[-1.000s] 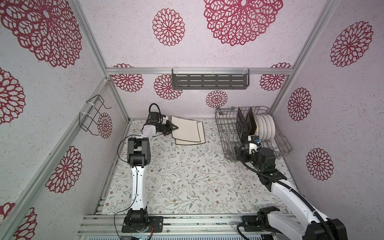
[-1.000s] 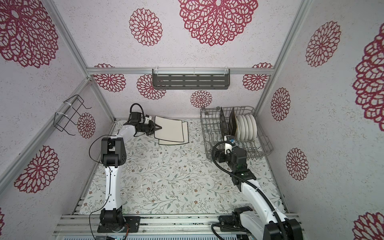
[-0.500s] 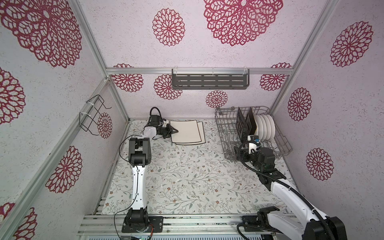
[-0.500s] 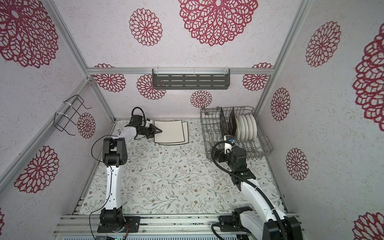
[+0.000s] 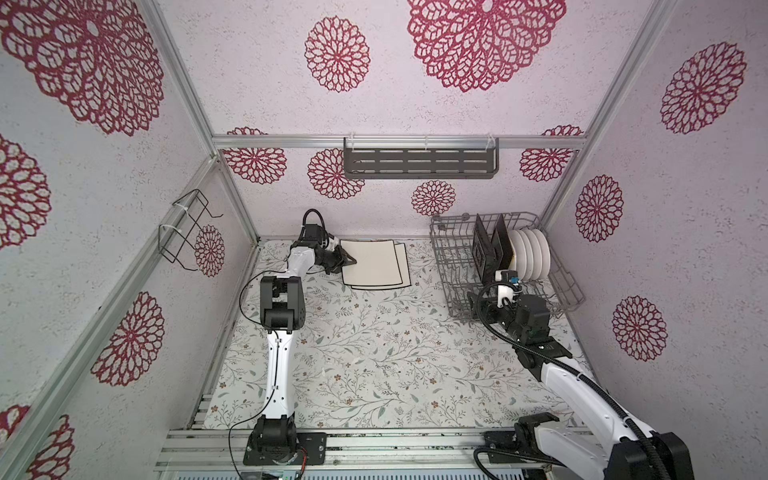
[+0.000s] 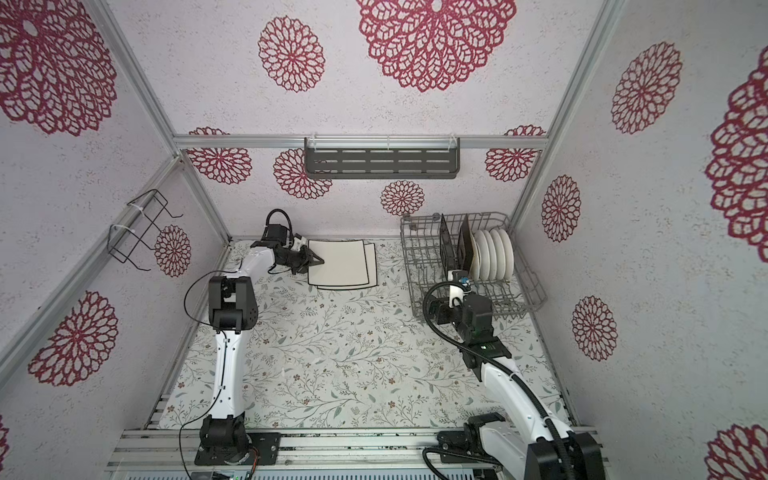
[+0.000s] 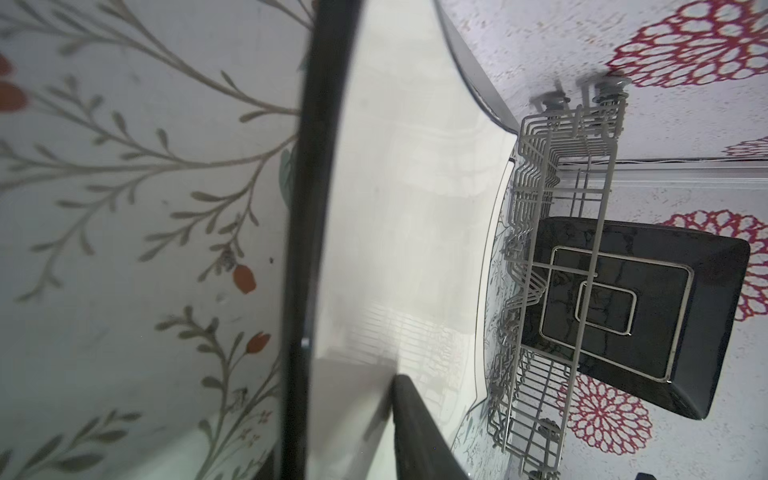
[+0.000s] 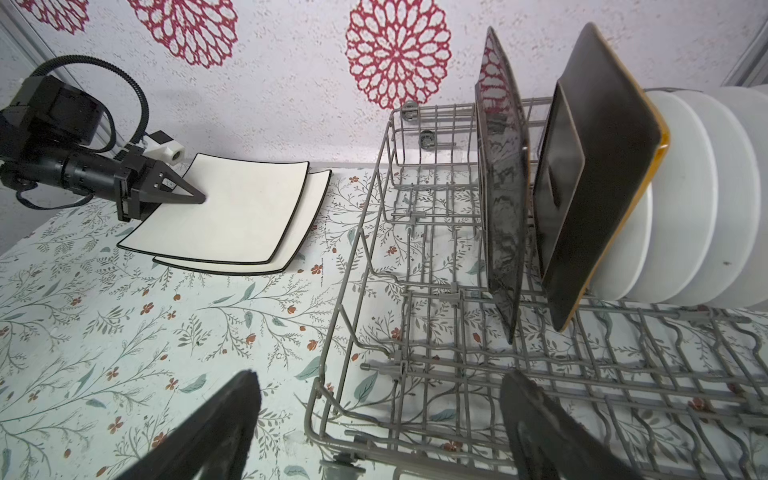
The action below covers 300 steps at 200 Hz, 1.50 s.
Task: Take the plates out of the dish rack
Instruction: 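Set the white plate flat on the first plate with the left gripper, then open the left gripper and lift it off the stacked plates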
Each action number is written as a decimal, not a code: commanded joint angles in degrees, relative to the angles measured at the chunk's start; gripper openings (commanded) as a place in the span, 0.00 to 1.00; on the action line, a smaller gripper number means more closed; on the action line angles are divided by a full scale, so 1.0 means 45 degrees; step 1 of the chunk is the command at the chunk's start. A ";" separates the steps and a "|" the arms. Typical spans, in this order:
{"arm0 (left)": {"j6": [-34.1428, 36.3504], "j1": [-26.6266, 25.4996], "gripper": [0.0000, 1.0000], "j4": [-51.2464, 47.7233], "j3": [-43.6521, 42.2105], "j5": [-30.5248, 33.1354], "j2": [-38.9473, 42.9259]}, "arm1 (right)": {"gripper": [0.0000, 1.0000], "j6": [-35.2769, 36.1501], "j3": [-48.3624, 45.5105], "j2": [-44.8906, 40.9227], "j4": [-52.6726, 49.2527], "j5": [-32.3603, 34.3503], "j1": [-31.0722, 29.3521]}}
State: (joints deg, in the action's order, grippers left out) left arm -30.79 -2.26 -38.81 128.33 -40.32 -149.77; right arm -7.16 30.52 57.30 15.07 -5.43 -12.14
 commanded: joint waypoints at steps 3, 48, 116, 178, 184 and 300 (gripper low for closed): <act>0.0660 -0.0122 0.31 -0.0747 0.0116 0.1012 -0.0580 | 0.93 -0.0226 0.0406 -0.0041 0.0401 -0.0181 0.0083; 0.0654 -0.0138 0.33 -0.0915 0.0363 0.1205 -0.0798 | 0.93 -0.0209 0.0326 -0.0058 0.0366 -0.0122 0.0091; 0.0809 -0.0198 0.38 -0.0923 0.0331 0.1328 -0.0754 | 0.93 -0.0211 0.0297 -0.0057 0.0422 -0.0141 0.0111; 0.1782 -0.0736 0.42 -0.2124 0.1057 0.3118 -0.0711 | 0.93 -0.0245 0.0229 -0.0073 0.0482 -0.0166 0.0104; 0.1900 -0.0801 0.42 -0.2289 0.1201 0.3309 -0.0749 | 0.93 -0.0274 0.0231 -0.0054 0.0513 -0.0197 0.0101; 0.2427 -0.1385 0.44 -0.2062 0.1594 0.4520 -0.0665 | 0.93 -0.0492 0.0034 0.0135 0.0762 -0.0297 0.0113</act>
State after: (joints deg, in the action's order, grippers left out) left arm -22.48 -6.90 -47.20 134.96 -23.97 -151.48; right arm -7.77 30.50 57.39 15.53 -6.24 -11.90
